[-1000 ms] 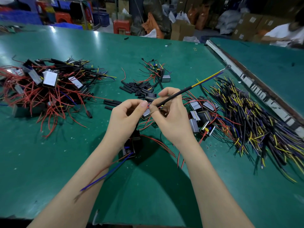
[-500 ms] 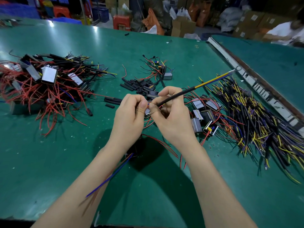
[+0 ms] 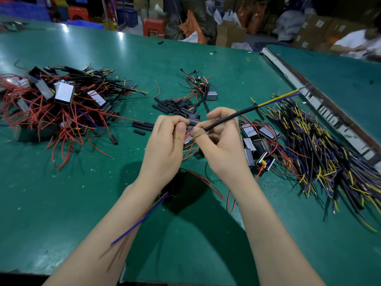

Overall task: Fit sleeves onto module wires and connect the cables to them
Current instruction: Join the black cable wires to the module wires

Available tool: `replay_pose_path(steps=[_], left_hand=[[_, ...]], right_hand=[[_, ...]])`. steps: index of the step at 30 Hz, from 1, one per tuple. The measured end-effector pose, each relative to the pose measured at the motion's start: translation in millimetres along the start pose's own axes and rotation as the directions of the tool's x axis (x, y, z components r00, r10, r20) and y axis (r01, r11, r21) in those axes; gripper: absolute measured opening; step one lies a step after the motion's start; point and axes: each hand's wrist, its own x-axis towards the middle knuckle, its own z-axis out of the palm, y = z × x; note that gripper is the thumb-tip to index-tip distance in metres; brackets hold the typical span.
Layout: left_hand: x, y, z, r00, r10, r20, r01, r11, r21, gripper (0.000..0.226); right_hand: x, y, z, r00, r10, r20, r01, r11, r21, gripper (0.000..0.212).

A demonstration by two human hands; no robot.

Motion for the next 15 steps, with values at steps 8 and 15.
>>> replay_pose_path(steps=[8, 15], left_hand=[[5.8, 0.8, -5.8, 0.958, -0.242, 0.156, 0.272, 0.938, -0.215, 0.027], [11.1, 7.6, -10.2, 0.857, -0.427, 0.288, 0.514, 0.756, -0.407, 0.041]], right_hand=[[1.9, -0.2, -2.0, 1.0, 0.0, 0.031, -0.001, 0.999, 0.037, 0.037], [0.7, -6.3, -7.8, 0.992, -0.081, 0.094, 0.089, 0.993, -0.079, 0.034]])
